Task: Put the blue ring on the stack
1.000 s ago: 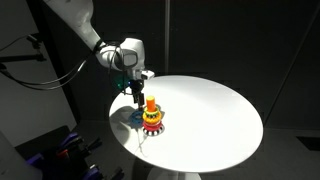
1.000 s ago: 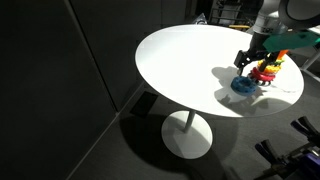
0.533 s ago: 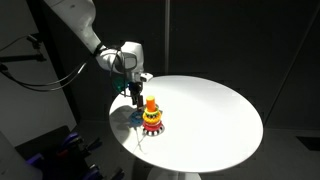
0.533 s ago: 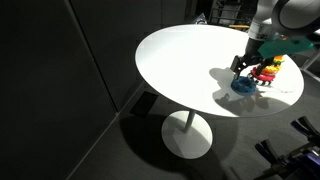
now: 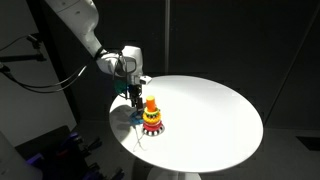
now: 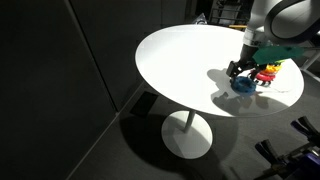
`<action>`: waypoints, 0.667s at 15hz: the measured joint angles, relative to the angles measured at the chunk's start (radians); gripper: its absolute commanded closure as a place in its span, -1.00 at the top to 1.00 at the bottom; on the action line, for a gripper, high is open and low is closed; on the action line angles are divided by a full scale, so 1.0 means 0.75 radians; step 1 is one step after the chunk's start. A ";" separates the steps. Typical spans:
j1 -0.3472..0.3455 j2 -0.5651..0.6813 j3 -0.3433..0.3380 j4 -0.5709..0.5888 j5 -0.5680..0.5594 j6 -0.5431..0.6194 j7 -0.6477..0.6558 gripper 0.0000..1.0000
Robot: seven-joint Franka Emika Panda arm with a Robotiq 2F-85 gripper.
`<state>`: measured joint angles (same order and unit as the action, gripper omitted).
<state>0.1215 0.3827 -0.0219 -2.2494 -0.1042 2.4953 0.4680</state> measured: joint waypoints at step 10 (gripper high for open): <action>0.023 0.095 0.000 0.069 0.000 0.007 -0.004 -0.32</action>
<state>0.1388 0.4538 -0.0222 -2.1979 -0.1042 2.5002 0.4651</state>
